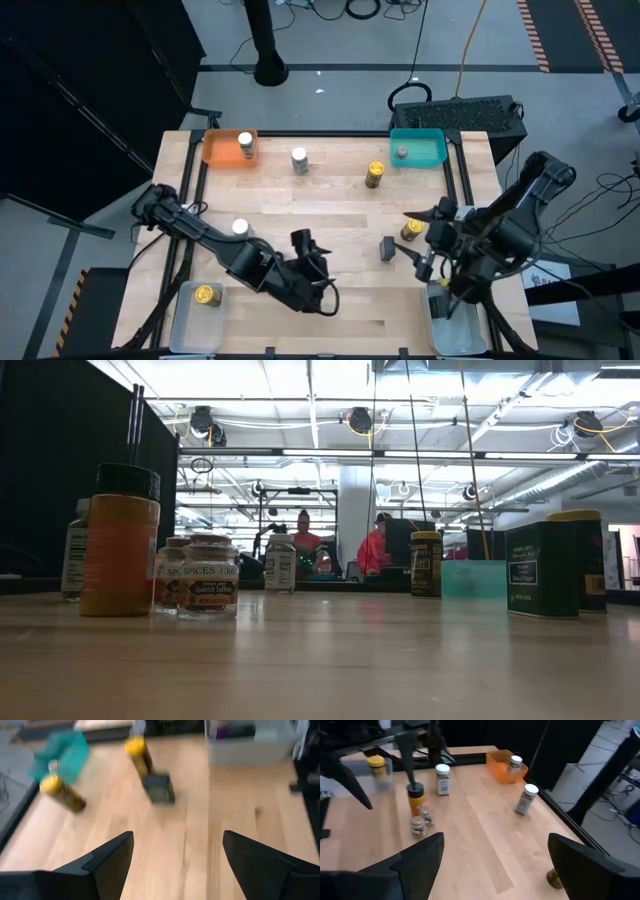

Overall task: Sort spices by type
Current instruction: Put the bottom white seasoning bottle into the orange bin

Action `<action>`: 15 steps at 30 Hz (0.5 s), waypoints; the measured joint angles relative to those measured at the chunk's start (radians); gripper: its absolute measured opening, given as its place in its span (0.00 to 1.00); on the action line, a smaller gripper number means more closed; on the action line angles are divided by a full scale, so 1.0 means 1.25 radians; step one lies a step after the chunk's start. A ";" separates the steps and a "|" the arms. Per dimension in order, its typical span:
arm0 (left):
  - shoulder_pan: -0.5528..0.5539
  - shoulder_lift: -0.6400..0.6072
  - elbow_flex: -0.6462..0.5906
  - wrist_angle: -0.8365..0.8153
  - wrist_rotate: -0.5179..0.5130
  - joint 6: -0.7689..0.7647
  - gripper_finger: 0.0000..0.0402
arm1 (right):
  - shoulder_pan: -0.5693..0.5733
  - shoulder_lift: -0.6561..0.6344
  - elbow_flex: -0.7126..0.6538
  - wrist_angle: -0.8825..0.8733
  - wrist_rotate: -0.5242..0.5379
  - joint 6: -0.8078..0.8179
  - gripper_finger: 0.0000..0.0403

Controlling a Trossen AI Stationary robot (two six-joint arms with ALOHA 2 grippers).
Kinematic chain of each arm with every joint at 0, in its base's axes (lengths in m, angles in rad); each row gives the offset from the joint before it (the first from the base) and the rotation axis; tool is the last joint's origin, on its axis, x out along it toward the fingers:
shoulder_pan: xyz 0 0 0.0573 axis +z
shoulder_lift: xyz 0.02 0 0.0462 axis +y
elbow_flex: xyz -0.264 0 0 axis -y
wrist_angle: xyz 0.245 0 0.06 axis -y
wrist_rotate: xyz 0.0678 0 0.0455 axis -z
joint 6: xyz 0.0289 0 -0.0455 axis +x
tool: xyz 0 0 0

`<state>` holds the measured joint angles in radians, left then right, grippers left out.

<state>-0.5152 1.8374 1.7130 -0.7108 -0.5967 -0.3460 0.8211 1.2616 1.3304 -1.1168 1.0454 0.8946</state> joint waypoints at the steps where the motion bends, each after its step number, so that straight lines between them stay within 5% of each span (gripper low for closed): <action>1: -0.003 0.000 0.000 -0.030 0.007 -0.023 0.78 | -0.009 0.006 0.000 0.000 -0.004 0.003 0.84; 10: -0.038 0.000 0.000 -0.347 0.149 -0.211 0.78 | -0.049 0.056 0.000 0.003 -0.027 0.034 0.84; 15: -0.045 0.000 0.000 -0.467 0.213 -0.213 0.78 | -0.056 0.065 0.000 0.004 -0.040 0.055 0.84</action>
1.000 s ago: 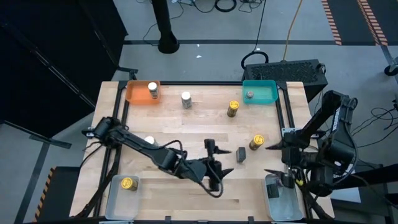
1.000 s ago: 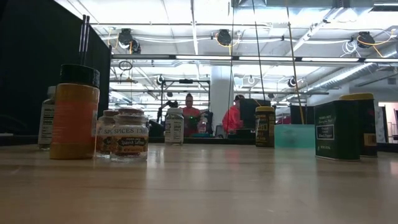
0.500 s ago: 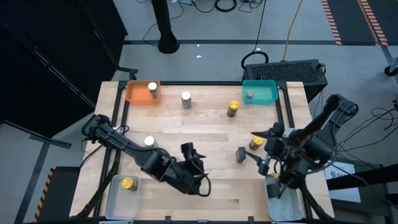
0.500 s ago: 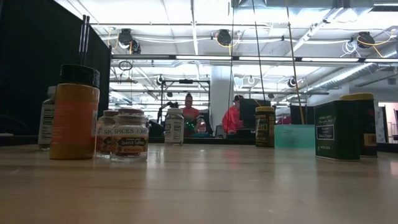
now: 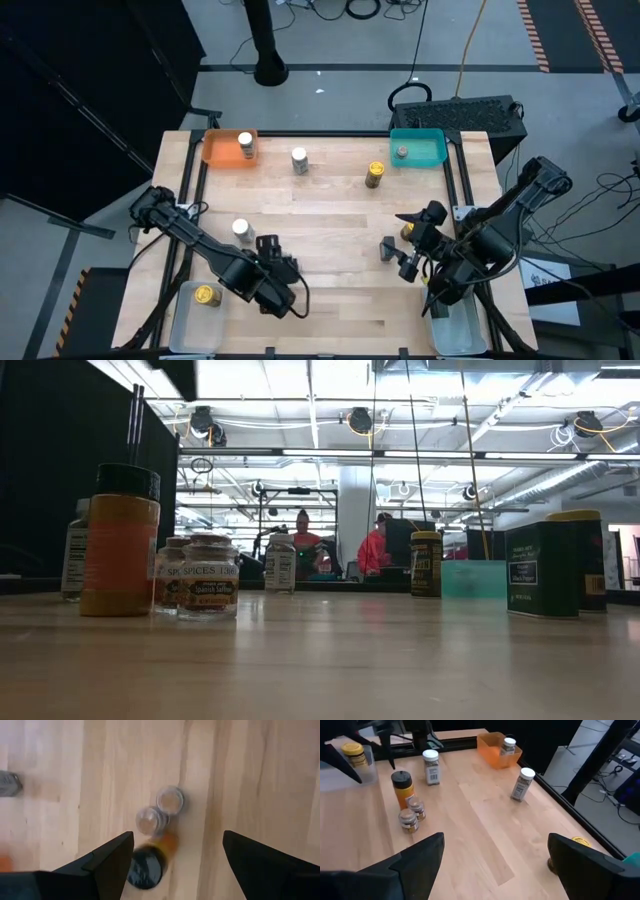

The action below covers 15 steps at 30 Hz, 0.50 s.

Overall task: Sort spices by type
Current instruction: Put the bottom white seasoning bottle into the orange bin

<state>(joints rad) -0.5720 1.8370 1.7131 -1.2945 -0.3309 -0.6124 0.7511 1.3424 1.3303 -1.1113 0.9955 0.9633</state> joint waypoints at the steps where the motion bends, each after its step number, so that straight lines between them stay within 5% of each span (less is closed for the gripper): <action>1: 0.000 0.000 0.000 -0.004 0.009 0.014 0.78 | 0.000 0.001 0.000 0.002 0.001 0.002 0.84; 8: 0.025 0.000 0.000 -0.038 0.073 0.126 0.78 | -0.015 0.002 0.000 0.003 0.001 0.012 0.84; 15: 0.057 -0.047 -0.035 -0.104 0.016 0.160 0.78 | -0.085 0.002 0.000 0.001 -0.002 -0.025 0.84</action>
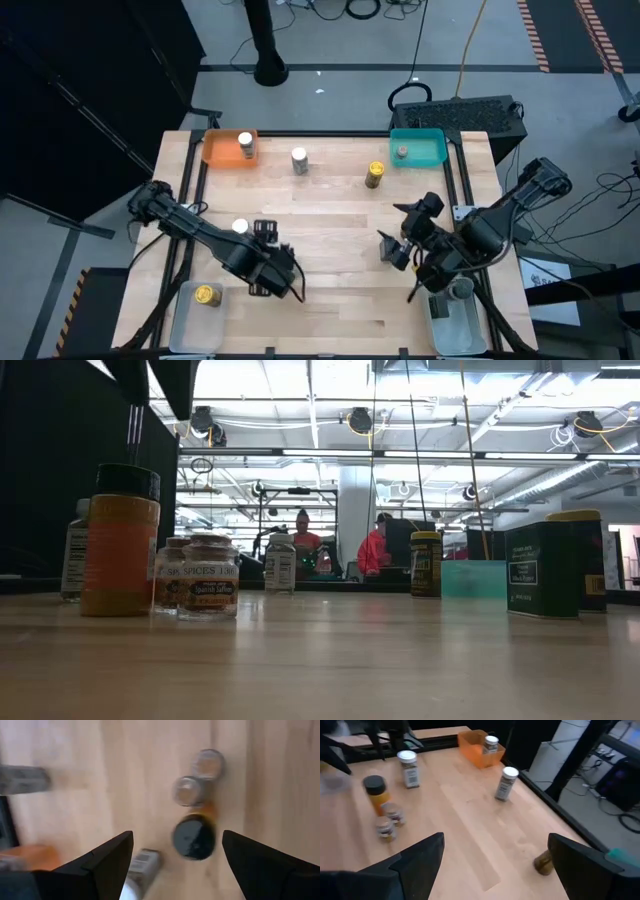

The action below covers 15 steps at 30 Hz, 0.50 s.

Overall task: Sort spices by type
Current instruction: Put the bottom white seasoning bottle into the orange bin

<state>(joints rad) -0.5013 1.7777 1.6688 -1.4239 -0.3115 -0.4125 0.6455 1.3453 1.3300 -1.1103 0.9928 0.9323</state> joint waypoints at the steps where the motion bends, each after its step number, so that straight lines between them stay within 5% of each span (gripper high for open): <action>1: 0.003 -0.021 -0.012 0.006 -0.017 0.003 0.78 | -0.014 0.000 0.000 0.000 0.000 -0.013 0.84; 10: 0.073 -0.288 -0.208 0.172 -0.064 0.035 0.78 | -0.152 0.000 0.000 0.000 -0.026 -0.109 0.84; 15: 0.120 -0.364 -0.302 0.158 0.049 -0.067 0.78 | -0.194 0.000 0.000 0.001 -0.076 -0.113 0.84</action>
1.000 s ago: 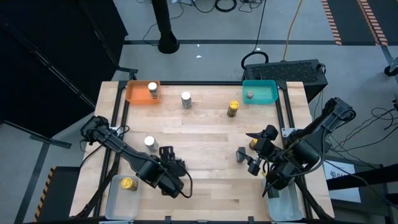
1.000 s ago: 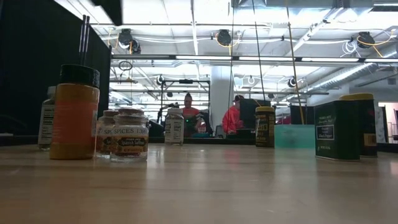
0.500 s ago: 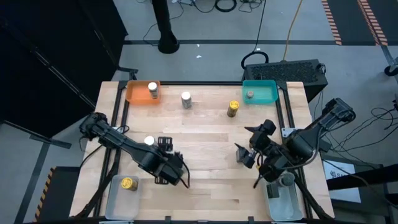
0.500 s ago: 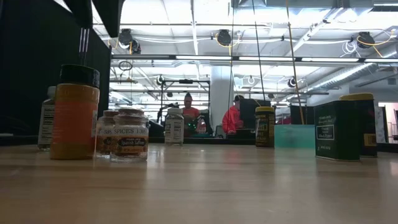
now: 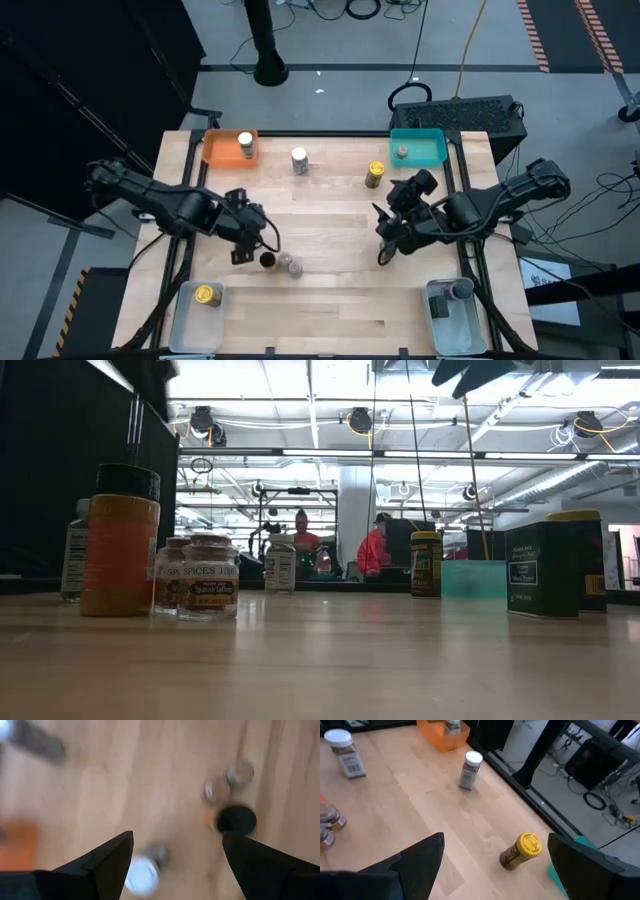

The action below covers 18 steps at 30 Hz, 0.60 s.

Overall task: Sort spices by type
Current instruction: Put the bottom white seasoning bottle into the orange bin

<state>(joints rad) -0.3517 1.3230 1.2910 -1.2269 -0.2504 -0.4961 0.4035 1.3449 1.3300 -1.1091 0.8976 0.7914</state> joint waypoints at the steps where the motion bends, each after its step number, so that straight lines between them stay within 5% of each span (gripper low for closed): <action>1: 0.002 -0.005 -0.008 -0.020 0.013 -0.033 0.78 | -0.001 0.000 0.000 0.001 -0.012 0.000 0.84; 7: 0.004 -0.005 -0.019 -0.146 0.012 -0.150 0.78 | 0.017 0.000 0.000 0.009 -0.033 0.004 0.84; 18: 0.042 -0.030 -0.065 -0.068 0.050 0.069 0.78 | 0.030 0.000 0.000 0.032 -0.028 -0.010 0.84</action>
<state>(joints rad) -0.2992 1.2851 1.2102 -1.3120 -0.1884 -0.4093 0.4404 1.3449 1.3296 -1.0695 0.8627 0.7784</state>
